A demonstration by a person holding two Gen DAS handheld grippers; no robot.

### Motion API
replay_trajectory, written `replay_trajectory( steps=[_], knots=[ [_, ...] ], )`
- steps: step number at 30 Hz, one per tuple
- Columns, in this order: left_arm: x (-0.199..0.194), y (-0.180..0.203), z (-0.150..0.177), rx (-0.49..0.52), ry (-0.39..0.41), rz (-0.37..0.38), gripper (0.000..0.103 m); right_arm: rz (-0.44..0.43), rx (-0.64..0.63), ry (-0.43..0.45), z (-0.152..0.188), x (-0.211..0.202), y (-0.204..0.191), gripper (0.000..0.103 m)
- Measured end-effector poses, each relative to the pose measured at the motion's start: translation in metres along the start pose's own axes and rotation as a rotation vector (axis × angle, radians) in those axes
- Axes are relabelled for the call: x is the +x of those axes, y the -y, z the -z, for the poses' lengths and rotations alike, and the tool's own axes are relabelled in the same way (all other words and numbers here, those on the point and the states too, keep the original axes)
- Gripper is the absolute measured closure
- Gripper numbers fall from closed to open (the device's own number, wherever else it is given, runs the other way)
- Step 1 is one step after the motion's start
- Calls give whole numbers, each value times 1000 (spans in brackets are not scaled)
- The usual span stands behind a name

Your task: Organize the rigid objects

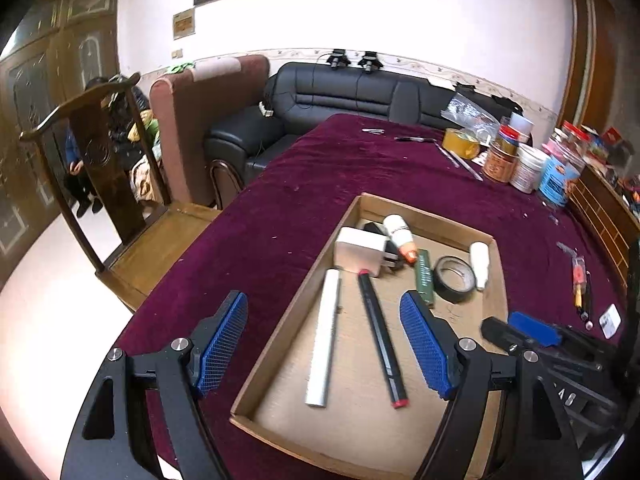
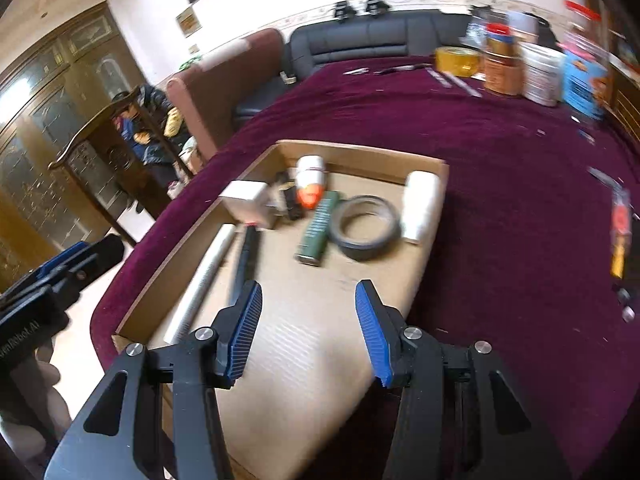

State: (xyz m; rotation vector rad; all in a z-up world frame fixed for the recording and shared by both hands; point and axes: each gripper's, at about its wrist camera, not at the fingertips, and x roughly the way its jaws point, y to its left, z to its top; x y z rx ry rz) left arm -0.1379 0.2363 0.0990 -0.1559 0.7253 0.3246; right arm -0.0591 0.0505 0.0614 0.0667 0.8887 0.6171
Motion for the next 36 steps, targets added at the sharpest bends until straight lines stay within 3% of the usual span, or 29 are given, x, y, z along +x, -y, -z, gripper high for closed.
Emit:
replay_trajectory(
  steps=[16,23,29,36],
  knots=[
    [-26,120,12,244,-15,43,29,131,267,101,31,-83,160,56],
    [-27,171,27,314,-78,162,29,226,365,143,26,-116,238,53],
    [-11,204,42,356,-160,243,29,320,456,129,4,-118,305,53],
    [5,212,49,351,-200,274,29,332,431,70,-64,-73,326,53]
  ],
)
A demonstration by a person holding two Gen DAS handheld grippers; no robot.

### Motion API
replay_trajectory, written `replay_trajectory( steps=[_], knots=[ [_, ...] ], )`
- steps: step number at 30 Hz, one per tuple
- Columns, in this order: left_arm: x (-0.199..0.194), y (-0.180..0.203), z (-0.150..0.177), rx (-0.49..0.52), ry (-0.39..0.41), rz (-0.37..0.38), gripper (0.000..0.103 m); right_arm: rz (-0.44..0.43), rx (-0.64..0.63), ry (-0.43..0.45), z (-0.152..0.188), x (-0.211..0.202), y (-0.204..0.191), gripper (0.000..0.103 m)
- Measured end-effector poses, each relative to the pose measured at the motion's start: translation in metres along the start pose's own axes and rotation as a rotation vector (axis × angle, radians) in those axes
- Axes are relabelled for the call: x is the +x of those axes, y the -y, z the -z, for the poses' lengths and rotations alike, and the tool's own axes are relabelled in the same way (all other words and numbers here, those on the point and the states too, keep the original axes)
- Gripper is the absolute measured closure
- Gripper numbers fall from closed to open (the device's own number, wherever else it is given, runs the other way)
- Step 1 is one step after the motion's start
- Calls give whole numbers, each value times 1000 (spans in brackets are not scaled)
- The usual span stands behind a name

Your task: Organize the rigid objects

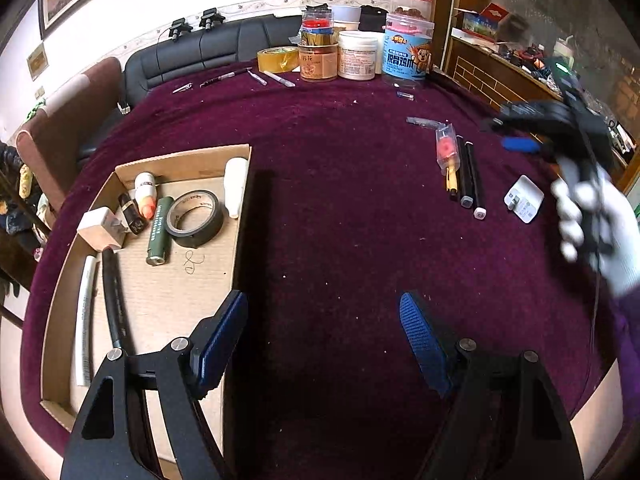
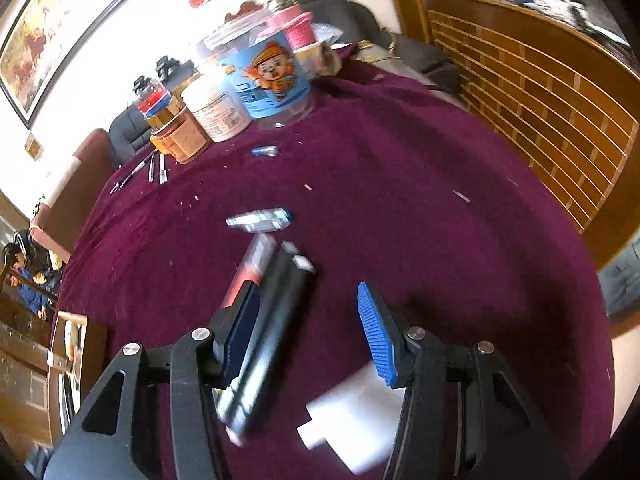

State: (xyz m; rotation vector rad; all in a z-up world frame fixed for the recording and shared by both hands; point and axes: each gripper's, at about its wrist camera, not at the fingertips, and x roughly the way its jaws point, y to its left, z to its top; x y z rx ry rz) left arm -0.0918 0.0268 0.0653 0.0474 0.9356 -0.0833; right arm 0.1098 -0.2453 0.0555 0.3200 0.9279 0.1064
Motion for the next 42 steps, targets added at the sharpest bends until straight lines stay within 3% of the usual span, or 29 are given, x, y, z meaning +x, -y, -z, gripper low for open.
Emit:
replay_trajectory(
  steps=[4,10,11,13,18,19,22,24,28,31,33,36,38,40,42],
  knots=[
    [0,-2,0,12,34,14,29,88,-76,-61,-28,46,-27,54],
    [8,-11,-2,31,43,43,29,4,-67,-147,-60,95,-36,54],
    [10,-13,-3,26,42,50,29,-24,-53,-170,-62,100,-35,49],
    [13,-18,-4,15,45,65,29,-47,-77,-180,-63,102,-40,43],
    [20,-29,-7,-29,39,91,29,-76,-161,-260,-48,96,-61,43],
    [22,-30,-6,-33,34,94,29,-51,-200,-262,-41,94,-69,45],
    [20,-30,-5,-35,32,99,29,50,-342,-240,-21,91,-99,76],
    [16,-29,-3,-34,29,109,29,67,-406,-236,-9,88,-114,82],
    [1,-28,-1,-34,48,107,29,-40,-443,-330,24,73,-141,79],
    [-7,-29,0,-49,51,130,29,-258,-390,-442,46,50,-141,80],
    [-11,-28,2,-54,51,146,29,-281,-358,-358,48,20,-130,79],
    [-14,-25,4,-58,45,155,29,-236,-243,-114,39,-41,-86,72],
    [-15,-18,4,-54,39,160,29,-175,-203,-1,38,-67,-63,49],
    [-17,-11,3,-43,40,164,29,-102,-167,129,40,-94,-37,43],
    [-18,-2,2,-31,49,164,29,-32,-149,215,50,-109,-16,24]
  ],
)
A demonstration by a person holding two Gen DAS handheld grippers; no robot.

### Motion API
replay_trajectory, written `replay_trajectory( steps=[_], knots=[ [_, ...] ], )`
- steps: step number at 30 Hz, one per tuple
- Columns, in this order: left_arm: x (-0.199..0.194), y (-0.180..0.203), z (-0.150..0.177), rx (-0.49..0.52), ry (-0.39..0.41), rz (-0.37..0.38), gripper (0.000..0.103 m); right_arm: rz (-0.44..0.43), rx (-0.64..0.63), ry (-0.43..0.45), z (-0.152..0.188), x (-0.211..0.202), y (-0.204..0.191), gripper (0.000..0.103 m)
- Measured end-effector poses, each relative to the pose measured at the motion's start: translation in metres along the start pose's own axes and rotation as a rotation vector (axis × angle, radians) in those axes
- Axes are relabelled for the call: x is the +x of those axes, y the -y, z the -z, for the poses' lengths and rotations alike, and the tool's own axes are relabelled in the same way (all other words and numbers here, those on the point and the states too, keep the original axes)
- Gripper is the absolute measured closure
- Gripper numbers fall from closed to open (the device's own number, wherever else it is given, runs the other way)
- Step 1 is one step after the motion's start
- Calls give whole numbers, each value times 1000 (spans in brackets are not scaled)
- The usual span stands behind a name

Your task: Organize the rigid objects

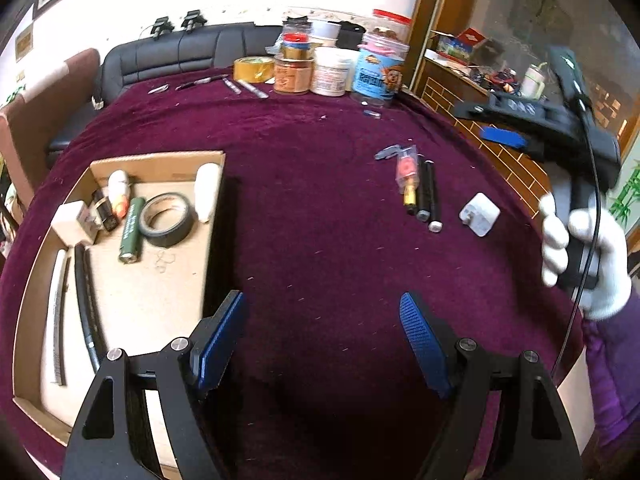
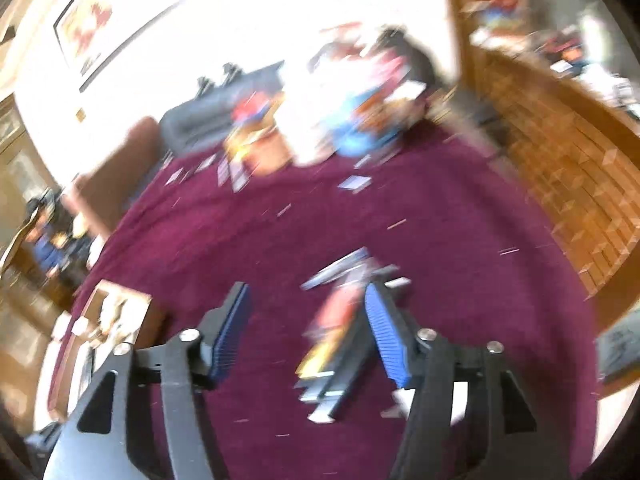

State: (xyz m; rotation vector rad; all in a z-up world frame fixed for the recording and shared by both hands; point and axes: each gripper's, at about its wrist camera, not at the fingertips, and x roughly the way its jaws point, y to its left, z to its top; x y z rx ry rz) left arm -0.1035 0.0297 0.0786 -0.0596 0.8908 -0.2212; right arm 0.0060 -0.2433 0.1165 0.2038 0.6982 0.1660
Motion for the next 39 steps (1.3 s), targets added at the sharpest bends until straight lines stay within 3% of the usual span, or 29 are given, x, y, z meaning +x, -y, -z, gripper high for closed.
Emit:
replay_trajectory(
  steps=[1,4,8,14,20,22,26,30,31,32,34,39],
  knots=[
    [1,5,-1,5,3,2,29,20,13,7,2,1,3,14],
    [15,18,-6,4,-12,24,29,15,117,-50,14,24,32,14],
    [44,31,-6,-22,-109,90,30,14,249,-54,35,40,77,14],
    [71,79,-14,71,-131,100,30,-95,421,-39,54,35,122,14],
    [102,120,-44,177,-62,94,30,-134,444,-84,59,43,125,14],
    [118,127,-58,202,-43,57,30,-141,446,-86,61,44,125,14],
    [149,125,-79,196,-42,-12,30,-142,442,-89,61,45,124,13],
    [179,127,-86,205,-81,-32,31,-127,420,-92,62,46,120,13],
    [187,126,-85,205,-108,-29,34,-121,412,-93,62,45,120,13],
    [184,126,-84,211,-69,-29,42,-116,407,-92,62,46,118,13],
    [179,124,-83,203,-66,-25,63,-106,396,-93,62,46,117,13],
    [159,93,-74,133,-89,12,66,-70,346,-99,61,49,110,12]
  ],
)
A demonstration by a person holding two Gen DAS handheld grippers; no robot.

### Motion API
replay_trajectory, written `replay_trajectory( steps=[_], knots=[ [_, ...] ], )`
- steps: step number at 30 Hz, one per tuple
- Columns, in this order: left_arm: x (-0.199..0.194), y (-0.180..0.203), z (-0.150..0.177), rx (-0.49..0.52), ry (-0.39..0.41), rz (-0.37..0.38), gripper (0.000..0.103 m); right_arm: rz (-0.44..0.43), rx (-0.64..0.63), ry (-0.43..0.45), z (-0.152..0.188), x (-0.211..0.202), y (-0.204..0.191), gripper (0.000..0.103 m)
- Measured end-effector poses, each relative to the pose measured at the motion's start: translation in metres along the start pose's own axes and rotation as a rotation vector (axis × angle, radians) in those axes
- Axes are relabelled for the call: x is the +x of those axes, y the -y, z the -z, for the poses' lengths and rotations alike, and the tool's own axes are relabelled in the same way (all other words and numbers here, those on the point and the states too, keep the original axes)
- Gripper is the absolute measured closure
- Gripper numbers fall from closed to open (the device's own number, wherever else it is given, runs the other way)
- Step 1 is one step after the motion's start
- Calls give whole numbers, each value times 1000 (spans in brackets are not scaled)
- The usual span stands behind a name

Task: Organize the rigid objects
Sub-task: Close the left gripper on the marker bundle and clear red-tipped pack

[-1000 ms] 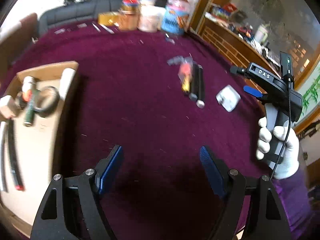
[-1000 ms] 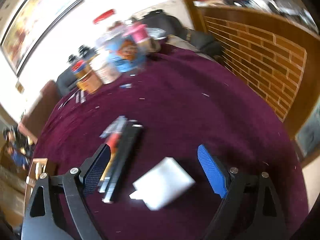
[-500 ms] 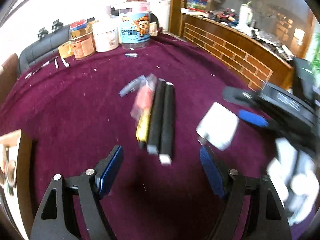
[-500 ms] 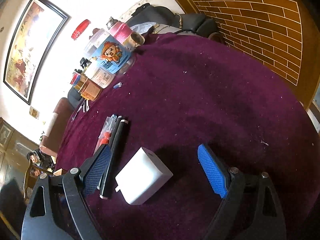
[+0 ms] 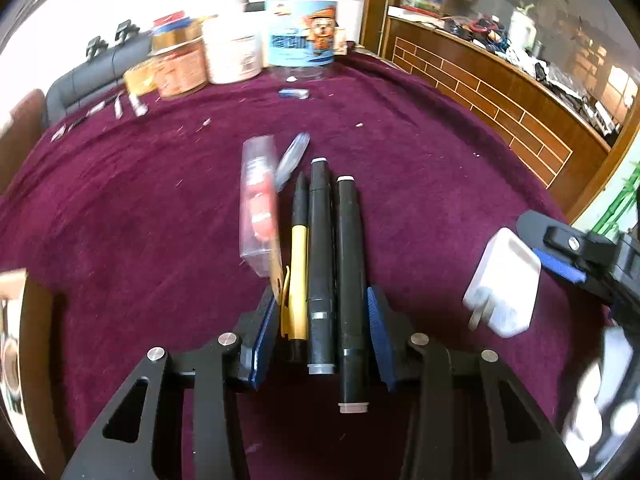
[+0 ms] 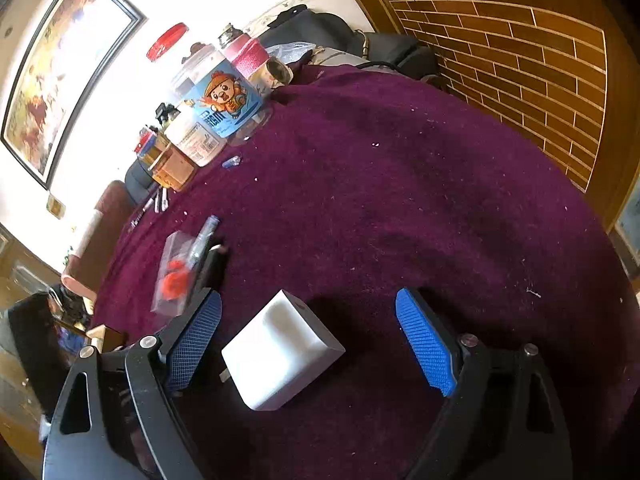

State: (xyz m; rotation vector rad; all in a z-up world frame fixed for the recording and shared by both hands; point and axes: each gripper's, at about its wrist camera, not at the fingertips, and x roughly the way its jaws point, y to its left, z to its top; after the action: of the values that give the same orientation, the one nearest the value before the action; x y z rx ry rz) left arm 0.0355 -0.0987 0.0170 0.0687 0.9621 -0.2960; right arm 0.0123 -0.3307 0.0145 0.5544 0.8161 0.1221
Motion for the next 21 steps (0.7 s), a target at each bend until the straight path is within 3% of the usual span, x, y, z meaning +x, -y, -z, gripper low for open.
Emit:
replay_trajectory(
  steps=[5,10,13,19,21],
  knots=[
    [-47,-40,47,-123,-22,114,67,24,-37,-2,1,2,-5,10],
    [-83,-53,79,-148,-8,122,63,40,-60,-4,2,4,-8,8],
    [-93,-64,77,-178,28,121,53,42,-65,-2,2,5,-8,8],
    [-84,-73,63,-155,23,62,53,53,-76,-1,3,5,-10,8],
    [-80,-74,62,-153,21,75,53,49,-81,-4,3,6,-11,5]
  ],
)
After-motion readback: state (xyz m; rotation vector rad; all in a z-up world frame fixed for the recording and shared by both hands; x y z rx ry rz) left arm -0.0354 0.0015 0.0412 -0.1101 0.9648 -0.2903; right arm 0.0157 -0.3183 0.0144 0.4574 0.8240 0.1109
